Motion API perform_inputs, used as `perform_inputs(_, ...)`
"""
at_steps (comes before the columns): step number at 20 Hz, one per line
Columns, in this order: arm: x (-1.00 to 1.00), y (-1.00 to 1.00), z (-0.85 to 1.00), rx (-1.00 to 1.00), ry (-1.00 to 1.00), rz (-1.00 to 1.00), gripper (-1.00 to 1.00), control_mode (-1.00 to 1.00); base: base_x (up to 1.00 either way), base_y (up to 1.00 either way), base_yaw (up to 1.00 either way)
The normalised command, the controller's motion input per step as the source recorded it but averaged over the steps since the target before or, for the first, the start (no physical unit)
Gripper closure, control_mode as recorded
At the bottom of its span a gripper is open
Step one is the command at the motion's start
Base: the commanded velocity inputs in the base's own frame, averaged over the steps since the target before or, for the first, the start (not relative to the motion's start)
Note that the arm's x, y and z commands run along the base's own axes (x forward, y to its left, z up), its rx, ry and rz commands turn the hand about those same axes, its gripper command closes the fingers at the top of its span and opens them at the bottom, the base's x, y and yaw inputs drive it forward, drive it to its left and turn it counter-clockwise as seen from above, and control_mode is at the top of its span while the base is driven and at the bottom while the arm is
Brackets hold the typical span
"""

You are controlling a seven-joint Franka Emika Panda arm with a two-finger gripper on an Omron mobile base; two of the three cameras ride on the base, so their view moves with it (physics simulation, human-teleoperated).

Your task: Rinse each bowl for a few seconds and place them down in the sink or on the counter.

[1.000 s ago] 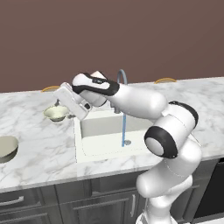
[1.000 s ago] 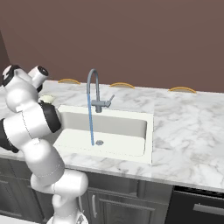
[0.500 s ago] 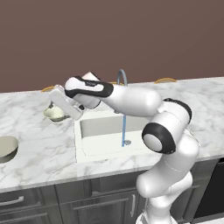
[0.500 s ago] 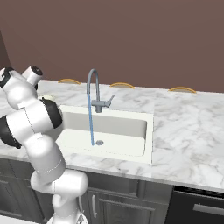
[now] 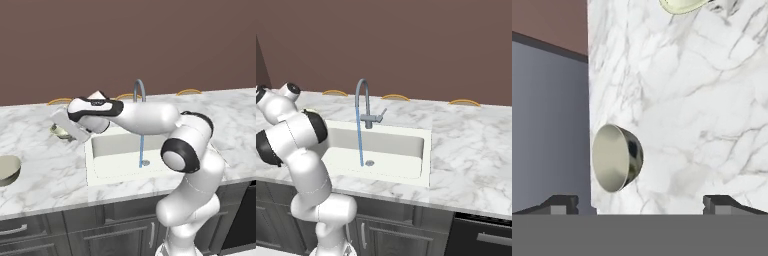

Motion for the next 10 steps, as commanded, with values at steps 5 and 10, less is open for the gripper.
perform_inputs(5,0.09,0.26,-0.08,0.00,-0.03,0.00,-1.00,-1.00,0.00,0.00,0.00)
perform_inputs(10,0.14,0.27,-0.03,0.00,0.00,0.01,-1.00,-1.00,0.00,0.00,0.00)
